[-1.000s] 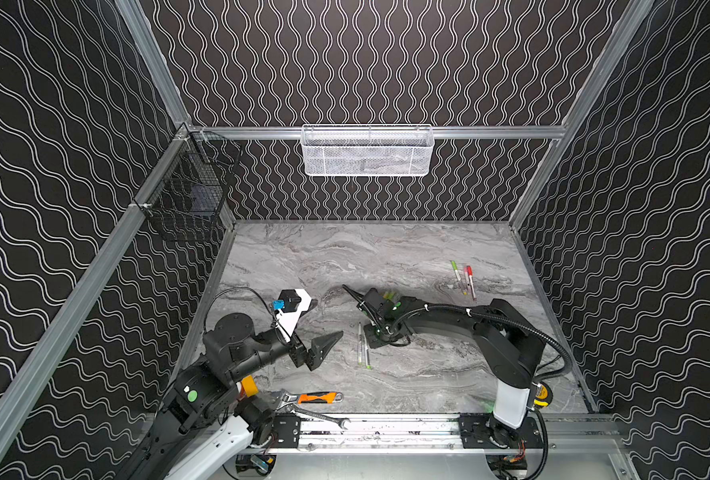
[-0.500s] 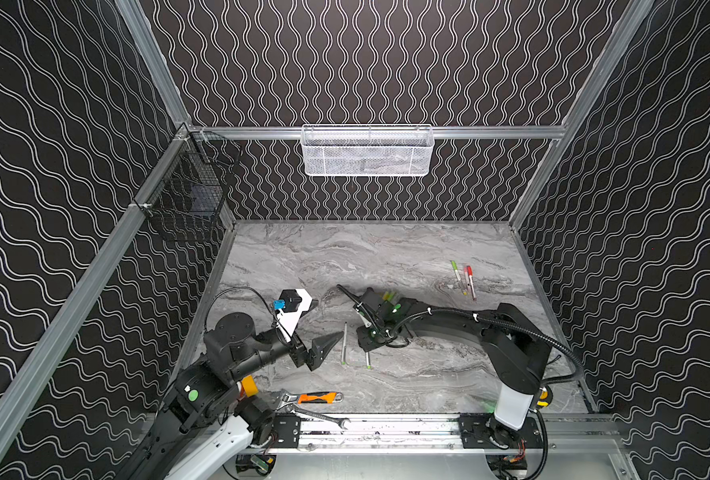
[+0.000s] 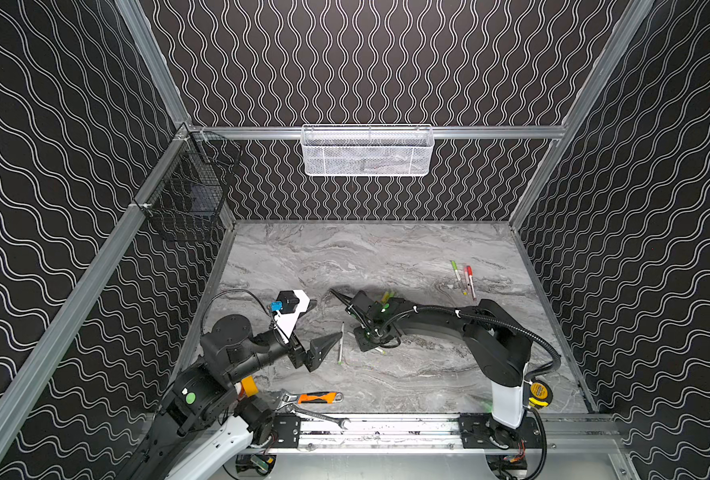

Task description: Insert the pens into the pen caps

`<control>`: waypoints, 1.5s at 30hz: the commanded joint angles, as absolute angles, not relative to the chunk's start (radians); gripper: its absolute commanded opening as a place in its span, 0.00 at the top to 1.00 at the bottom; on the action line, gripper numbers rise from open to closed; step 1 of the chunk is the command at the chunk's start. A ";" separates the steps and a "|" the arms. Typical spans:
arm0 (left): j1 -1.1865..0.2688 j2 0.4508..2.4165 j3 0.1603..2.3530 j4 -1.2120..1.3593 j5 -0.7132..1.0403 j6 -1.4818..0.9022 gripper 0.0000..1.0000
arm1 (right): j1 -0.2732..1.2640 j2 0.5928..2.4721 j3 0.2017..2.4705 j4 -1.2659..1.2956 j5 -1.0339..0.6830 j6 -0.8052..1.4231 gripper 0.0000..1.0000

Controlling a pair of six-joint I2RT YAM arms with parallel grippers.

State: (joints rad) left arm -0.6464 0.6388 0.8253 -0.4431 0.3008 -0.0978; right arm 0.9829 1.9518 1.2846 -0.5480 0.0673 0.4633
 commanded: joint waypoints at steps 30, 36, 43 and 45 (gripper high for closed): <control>-0.645 0.799 0.721 -0.102 0.473 -0.309 0.02 | 0.805 1.586 1.043 -0.220 -0.181 0.395 0.91; -0.648 0.878 0.685 0.011 0.531 -0.351 0.01 | 0.737 1.372 0.935 0.008 -0.407 0.390 0.90; -0.652 0.962 0.677 0.098 0.632 -0.359 0.05 | 0.733 1.224 0.867 0.264 -0.608 0.406 0.89; -0.655 0.982 0.675 0.128 0.658 -0.370 0.07 | 0.733 1.211 0.867 0.300 -0.647 0.417 0.89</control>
